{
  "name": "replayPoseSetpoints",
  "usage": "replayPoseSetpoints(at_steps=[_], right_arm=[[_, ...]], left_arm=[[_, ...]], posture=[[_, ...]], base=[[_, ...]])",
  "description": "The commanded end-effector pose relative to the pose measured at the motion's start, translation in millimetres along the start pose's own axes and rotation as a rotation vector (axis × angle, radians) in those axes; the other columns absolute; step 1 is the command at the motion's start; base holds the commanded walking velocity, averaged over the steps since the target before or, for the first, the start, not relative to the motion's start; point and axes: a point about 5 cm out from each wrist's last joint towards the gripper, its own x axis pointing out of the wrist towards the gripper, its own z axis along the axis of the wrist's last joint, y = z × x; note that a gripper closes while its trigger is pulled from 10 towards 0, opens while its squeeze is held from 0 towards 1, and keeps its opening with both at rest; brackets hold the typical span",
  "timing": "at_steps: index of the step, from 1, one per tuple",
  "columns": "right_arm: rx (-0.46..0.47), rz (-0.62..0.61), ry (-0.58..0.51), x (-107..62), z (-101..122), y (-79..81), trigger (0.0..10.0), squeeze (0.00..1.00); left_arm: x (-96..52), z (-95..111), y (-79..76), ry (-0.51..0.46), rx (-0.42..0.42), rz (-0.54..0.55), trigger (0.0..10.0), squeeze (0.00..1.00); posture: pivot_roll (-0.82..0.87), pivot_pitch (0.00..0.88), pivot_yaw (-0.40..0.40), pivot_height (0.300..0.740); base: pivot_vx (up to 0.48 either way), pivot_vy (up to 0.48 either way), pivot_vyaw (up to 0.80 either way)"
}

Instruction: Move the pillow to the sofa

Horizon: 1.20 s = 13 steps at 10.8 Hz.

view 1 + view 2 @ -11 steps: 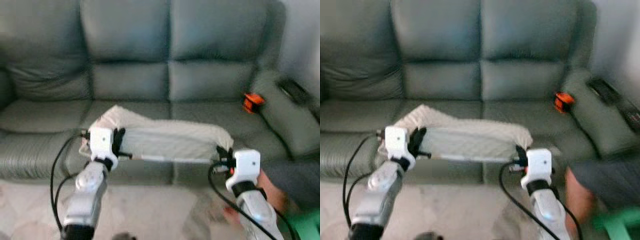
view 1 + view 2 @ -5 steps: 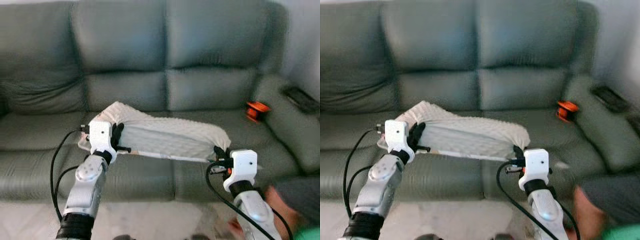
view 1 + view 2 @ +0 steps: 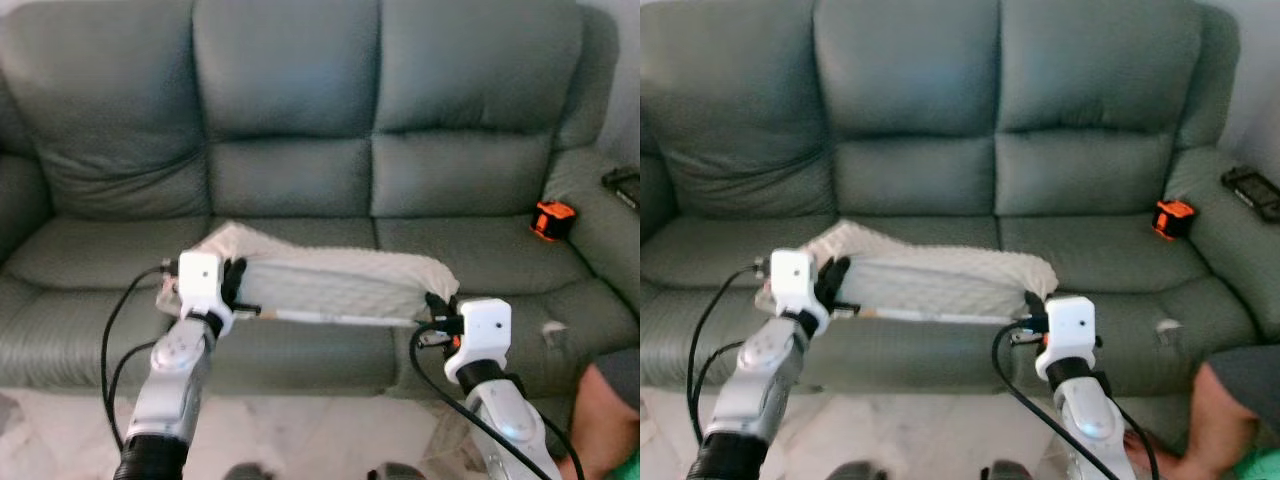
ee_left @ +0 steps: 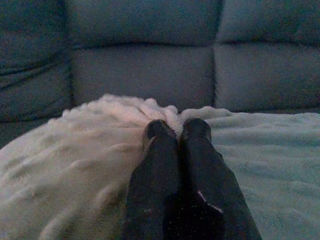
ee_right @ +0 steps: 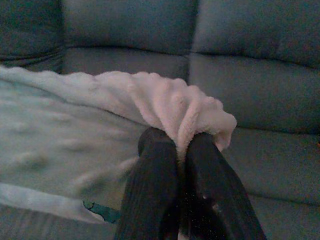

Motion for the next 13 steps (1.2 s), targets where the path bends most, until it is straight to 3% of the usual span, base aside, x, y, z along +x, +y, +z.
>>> replayPoseSetpoints(at_steps=[1, 2, 6, 13], right_arm=[[0.004, -0.066, -0.025, 1.2, 4.9, -10.1, 10.0, 0.00], [0.002, -0.070, -0.028, 1.7, 5.2, -11.3, 10.0, 0.00], [-0.007, -0.078, -0.031, 4.9, 5.8, -14.2, 10.0, 0.00], [-0.001, -0.055, -0.025, 6.4, 3.9, -7.7, 10.0, 0.00]], left_arm=[[-4.4, 7.3, 22.9, -0.035, 0.022, 0.103, 10.0, 0.00], [-4.2, 9.0, 20.6, -0.048, 0.050, 0.112, 10.0, 0.00], [-6.5, 5.7, 8.4, -0.050, -0.012, 0.036, 10.0, 0.00], [-4.5, 6.6, 4.6, -0.055, -0.018, 0.010, 10.0, 0.00]], posture=[[-0.05, 0.000, 0.017, 0.740], [-0.04, 0.000, 0.016, 0.740], [-0.04, 0.000, 0.011, 0.740], [-0.05, 0.000, 0.013, 0.740]], base=[[0.000, 0.480, 0.00], [0.000, 0.000, 0.00], [0.000, 0.000, 0.00], [0.402, 0.000, 0.00]])
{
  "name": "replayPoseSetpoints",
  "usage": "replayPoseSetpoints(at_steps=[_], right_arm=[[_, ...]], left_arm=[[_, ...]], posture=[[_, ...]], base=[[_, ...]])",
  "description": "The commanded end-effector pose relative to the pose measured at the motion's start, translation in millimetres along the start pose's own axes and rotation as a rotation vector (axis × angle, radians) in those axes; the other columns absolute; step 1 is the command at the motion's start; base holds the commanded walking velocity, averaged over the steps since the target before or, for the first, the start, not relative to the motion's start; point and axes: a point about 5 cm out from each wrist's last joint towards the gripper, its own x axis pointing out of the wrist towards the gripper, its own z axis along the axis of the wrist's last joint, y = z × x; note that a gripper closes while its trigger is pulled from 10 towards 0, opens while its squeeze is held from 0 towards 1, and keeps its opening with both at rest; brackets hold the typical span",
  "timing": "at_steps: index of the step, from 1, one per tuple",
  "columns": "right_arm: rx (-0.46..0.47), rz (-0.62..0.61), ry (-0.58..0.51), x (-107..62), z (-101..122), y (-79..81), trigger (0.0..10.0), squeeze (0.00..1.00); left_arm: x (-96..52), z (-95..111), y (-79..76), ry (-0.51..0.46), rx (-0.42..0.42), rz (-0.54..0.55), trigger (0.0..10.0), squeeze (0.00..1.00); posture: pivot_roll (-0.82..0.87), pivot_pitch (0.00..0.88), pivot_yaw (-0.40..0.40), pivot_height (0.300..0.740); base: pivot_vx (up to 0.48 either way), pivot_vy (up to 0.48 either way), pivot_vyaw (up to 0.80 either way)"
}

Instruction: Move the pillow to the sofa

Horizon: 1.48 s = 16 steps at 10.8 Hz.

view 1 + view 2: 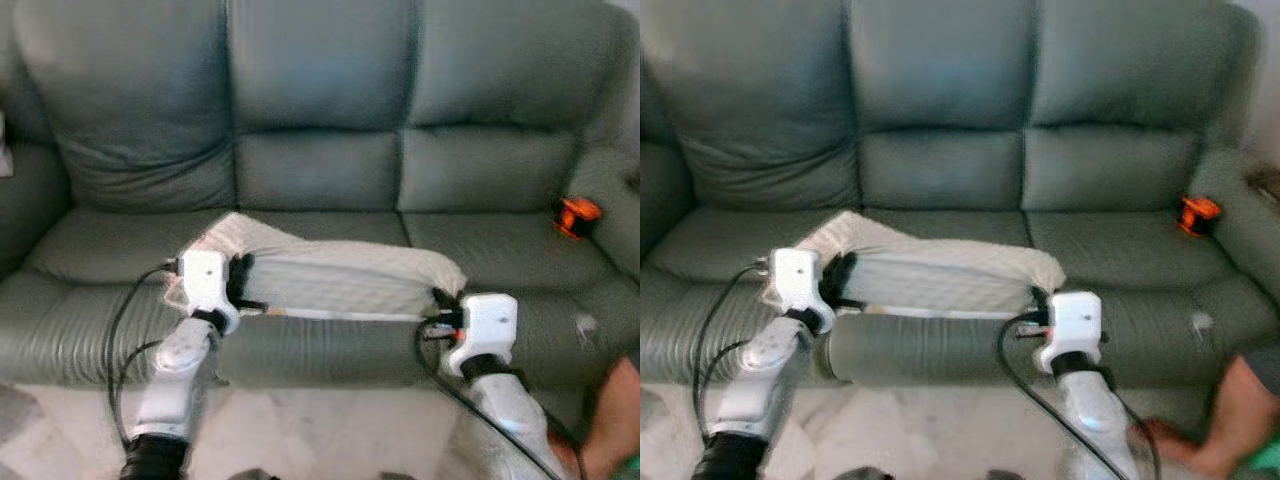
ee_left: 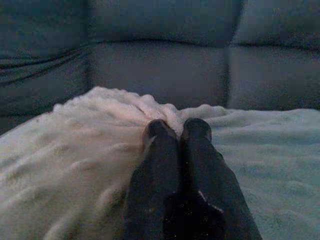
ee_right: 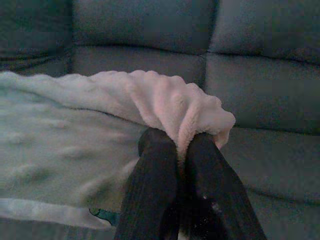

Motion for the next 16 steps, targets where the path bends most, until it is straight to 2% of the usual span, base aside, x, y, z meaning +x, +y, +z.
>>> replayPoseSetpoints(at_steps=[1, 3, 6, 12, 16], right_arm=[[-0.012, -0.047, -0.002, -2.9, -0.1, -10.4, 10.0, 0.00], [-0.011, -0.050, -0.005, -0.1, -0.1, -11.7, 10.0, 0.00], [-0.010, -0.039, -0.008, 0.9, 0.6, -10.6, 10.0, 0.00], [-0.007, -0.026, -0.011, 4.2, 0.4, -10.0, 10.0, 0.00], [0.001, -0.029, -0.005, 3.2, -0.9, -9.0, 10.0, 0.00]], left_arm=[[1.6, 9.7, 1.9, -0.043, 0.003, 0.011, 10.0, 0.00], [1.5, 9.0, 0.8, -0.039, -0.002, 0.008, 10.0, 0.00], [0.4, 5.0, -2.8, -0.022, -0.004, -0.002, 10.0, 0.00], [-0.8, 0.6, 0.6, 0.000, 0.032, 0.032, 10.0, 0.00], [-1.9, -9.4, 1.8, 0.055, 0.072, 0.036, 10.0, 0.00]], posture=[[-0.05, 0.000, 0.013, 0.740], [-0.05, 0.000, 0.016, 0.740], [-0.04, 0.000, 0.012, 0.740], [-0.04, 0.000, 0.010, 0.740], [-0.04, 0.000, 0.012, 0.666]], base=[[0.480, 0.000, 0.00], [0.480, 0.000, 0.00], [0.000, 0.000, 0.00], [0.000, 0.000, 0.00], [0.000, 0.000, 0.00]])
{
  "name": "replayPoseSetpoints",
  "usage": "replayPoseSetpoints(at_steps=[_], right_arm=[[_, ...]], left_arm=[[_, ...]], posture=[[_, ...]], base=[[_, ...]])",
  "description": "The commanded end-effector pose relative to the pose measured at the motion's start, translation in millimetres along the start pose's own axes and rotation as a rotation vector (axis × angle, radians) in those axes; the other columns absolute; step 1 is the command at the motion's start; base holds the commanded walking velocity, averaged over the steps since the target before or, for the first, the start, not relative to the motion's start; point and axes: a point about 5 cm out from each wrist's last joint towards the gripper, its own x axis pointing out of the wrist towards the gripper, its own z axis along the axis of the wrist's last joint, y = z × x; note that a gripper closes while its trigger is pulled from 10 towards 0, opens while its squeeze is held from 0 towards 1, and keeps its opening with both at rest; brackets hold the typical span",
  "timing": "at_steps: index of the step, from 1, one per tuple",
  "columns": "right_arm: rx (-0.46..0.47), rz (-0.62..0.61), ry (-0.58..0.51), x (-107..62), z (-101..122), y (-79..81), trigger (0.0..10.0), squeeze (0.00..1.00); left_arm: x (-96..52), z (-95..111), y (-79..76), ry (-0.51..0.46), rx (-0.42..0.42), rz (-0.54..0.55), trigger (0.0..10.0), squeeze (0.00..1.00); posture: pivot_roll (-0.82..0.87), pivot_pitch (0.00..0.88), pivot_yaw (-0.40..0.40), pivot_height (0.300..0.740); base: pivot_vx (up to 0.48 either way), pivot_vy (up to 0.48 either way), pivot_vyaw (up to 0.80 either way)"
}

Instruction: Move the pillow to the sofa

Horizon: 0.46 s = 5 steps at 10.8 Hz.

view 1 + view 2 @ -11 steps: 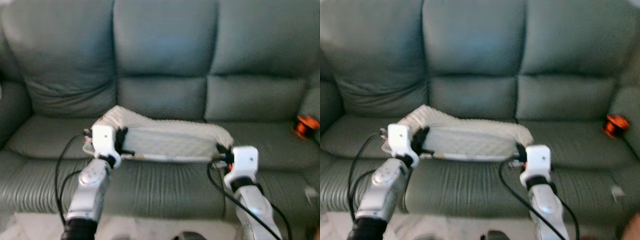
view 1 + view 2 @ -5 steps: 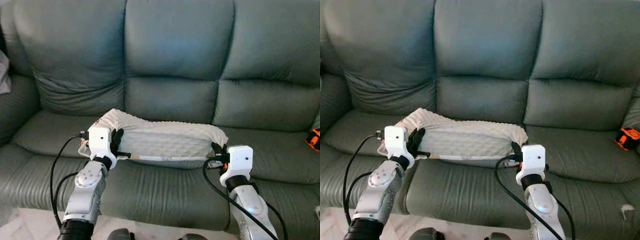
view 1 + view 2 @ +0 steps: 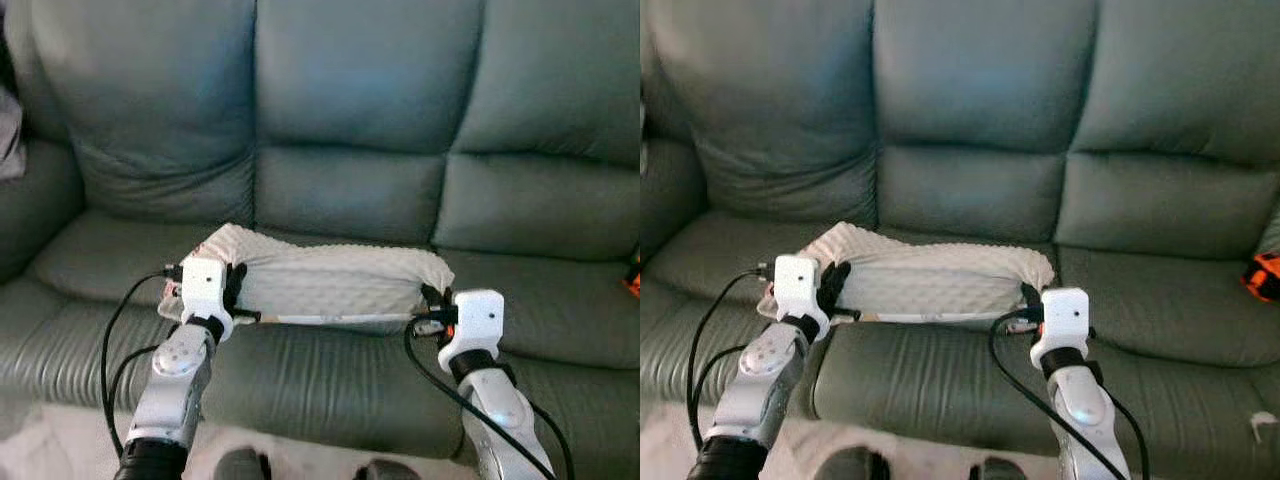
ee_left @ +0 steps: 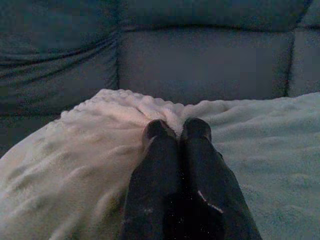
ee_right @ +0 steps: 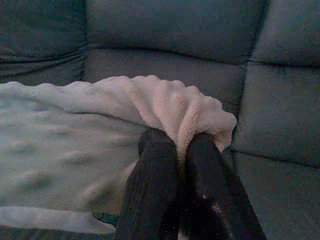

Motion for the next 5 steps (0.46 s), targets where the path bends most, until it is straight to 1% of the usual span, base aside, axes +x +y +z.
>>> replayPoseSetpoints(at_steps=[1, 2, 4, 5], right_arm=[[0.009, -0.033, -0.006, -0.4, 0.6, -6.6, 10.0, 0.00], [0.013, -0.036, -0.005, -1.0, 0.2, -6.6, 10.0, 0.00], [0.009, -0.044, 0.001, 0.0, -1.0, -8.1, 10.0, 0.00], [0.006, -0.050, 0.002, 0.6, -1.2, -9.4, 10.0, 0.00]], left_arm=[[-2.0, -0.4, 5.6, 0.003, 0.017, 0.028, 10.0, 0.00], [-2.9, -2.4, 4.6, 0.011, 0.024, 0.024, 10.0, 0.00], [-2.9, -3.3, 2.9, 0.017, 0.033, 0.009, 10.0, 0.00], [-2.8, -3.4, -0.3, 0.025, 0.006, -0.013, 10.0, 0.00]], posture=[[-0.04, 0.000, 0.013, 0.651], [-0.04, 0.000, 0.013, 0.631], [-0.03, 0.000, 0.015, 0.627], [-0.03, 0.000, 0.014, 0.627]], base=[[0.000, 0.000, 0.00], [0.000, 0.000, 0.00], [0.000, 0.000, 0.00], [0.000, 0.000, 0.00]])
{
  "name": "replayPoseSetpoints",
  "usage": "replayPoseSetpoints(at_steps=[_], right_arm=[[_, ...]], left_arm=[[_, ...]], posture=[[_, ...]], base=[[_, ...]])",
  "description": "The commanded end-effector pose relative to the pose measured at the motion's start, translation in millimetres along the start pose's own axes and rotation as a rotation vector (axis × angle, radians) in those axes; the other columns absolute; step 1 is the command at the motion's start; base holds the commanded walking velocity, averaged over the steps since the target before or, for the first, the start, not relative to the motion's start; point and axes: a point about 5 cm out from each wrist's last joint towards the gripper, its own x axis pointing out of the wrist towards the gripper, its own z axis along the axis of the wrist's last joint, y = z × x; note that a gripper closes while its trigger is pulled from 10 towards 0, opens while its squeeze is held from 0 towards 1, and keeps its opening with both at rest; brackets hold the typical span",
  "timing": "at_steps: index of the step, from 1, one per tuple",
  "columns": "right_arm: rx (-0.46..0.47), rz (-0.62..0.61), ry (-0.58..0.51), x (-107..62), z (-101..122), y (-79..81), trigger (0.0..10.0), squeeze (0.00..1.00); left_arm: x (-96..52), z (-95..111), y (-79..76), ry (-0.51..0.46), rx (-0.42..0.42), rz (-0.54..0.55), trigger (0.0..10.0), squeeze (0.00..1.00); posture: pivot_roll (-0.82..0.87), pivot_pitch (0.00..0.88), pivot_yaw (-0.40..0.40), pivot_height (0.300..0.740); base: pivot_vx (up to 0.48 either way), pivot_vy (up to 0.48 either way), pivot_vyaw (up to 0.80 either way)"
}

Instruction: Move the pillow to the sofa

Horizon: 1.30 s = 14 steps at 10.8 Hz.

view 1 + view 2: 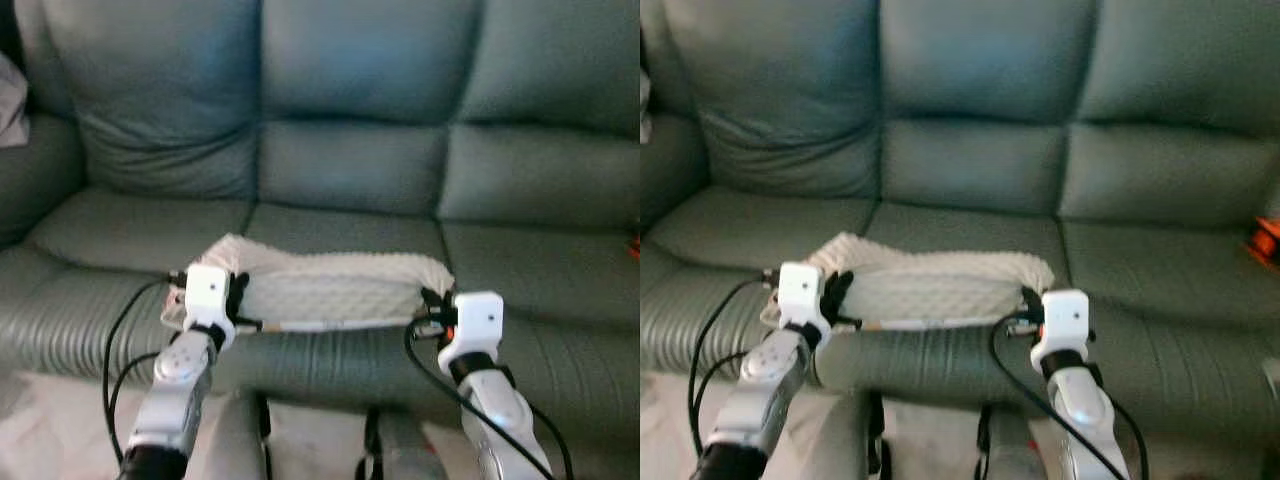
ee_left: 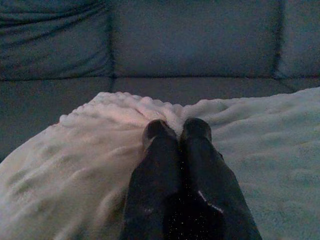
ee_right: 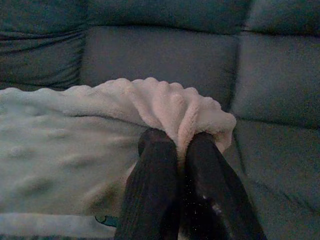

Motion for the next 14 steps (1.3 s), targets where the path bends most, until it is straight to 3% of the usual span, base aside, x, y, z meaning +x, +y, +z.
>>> replayPoseSetpoints(at_steps=[1, 10, 14], right_arm=[[-0.004, -0.048, -0.024, 1.6, 5.3, -9.4, 10.0, 0.00], [0.002, -0.090, -0.014, 3.2, 3.1, -17.0, 10.0, 0.00], [0.008, -0.088, -0.012, 4.1, 2.8, -16.5, 10.0, 0.00]], left_arm=[[1.0, 8.0, 0.7, -0.027, 0.006, -0.009, 10.0, 0.00], [-2.2, 10.1, -15.1, -0.042, 0.004, -0.079, 10.0, 0.00], [-2.2, 10.0, -18.6, -0.044, -0.003, -0.102, 10.0, 0.00]], posture=[[-0.03, 0.000, 0.014, 0.627], [-0.03, 0.000, 0.017, 0.627], [-0.03, 0.000, 0.017, 0.627]], base=[[0.000, 0.000, 0.00], [0.000, 0.000, 0.00], [0.279, 0.000, -0.10]])
